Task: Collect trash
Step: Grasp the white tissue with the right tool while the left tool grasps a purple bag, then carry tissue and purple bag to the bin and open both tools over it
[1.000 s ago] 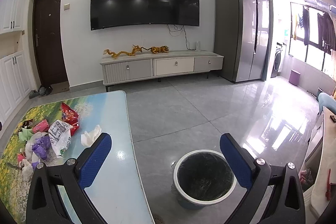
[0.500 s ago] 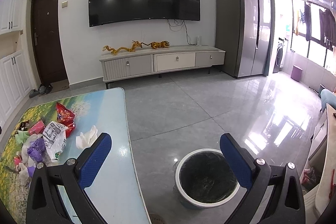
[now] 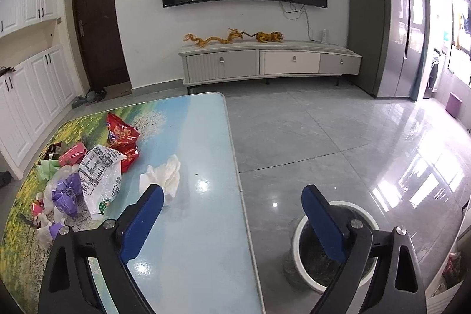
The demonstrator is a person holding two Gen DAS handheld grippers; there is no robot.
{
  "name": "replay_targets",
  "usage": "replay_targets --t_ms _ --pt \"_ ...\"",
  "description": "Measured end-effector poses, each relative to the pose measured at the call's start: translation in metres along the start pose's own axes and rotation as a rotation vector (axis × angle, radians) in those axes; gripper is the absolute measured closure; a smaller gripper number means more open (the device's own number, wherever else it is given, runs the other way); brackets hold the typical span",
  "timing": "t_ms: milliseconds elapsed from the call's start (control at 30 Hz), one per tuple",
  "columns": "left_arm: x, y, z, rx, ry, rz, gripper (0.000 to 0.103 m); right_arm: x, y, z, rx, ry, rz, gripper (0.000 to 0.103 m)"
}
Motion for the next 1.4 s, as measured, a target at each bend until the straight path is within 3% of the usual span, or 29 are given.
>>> replay_targets --t_ms 133,233,367,533,733,833,1000,1400 --pt "0.010 -0.025 0.020 0.082 -0.154 -0.072 0.025 0.018 0.009 -0.015 -0.042 0.049 -0.029 0.014" --pt "0.013 -0.040 0.046 0.149 -0.306 -0.127 0.026 0.031 0.015 -0.028 -0.063 0.082 -0.047 0.015" --pt "0.008 -0.044 0.086 0.241 -0.387 -0.131 0.027 0.051 0.021 -0.042 -0.101 0.110 -0.077 0.019" --pt "0.022 -0.034 0.111 0.274 -0.395 -0.150 0.036 0.077 0.028 -0.047 -0.104 0.170 -0.134 0.026" --pt "0.048 -0.027 0.116 0.252 -0.405 -0.215 0.056 0.097 0.032 -0.058 -0.131 0.213 -0.171 0.040" --pt "0.055 -0.029 0.121 0.267 -0.400 -0.238 0.070 0.104 0.030 -0.062 -0.138 0.232 -0.198 0.054" --pt "0.051 -0.033 0.128 0.290 -0.395 -0.219 0.076 0.109 0.021 -0.058 -0.136 0.254 -0.220 0.089" --pt "0.008 -0.017 0.136 0.298 -0.399 -0.125 0.078 0.052 -0.004 -0.023 -0.079 0.320 -0.131 0.094"
Point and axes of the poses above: each gripper's, at about its wrist camera, not at the fingertips, and x roughly the way its jaws point, z to its right, y to its top, the point moved 1 cm from there along x, roughly the way its jaws point, and after that the axes turned 13 degrees about -z, right-handed, at the moved point
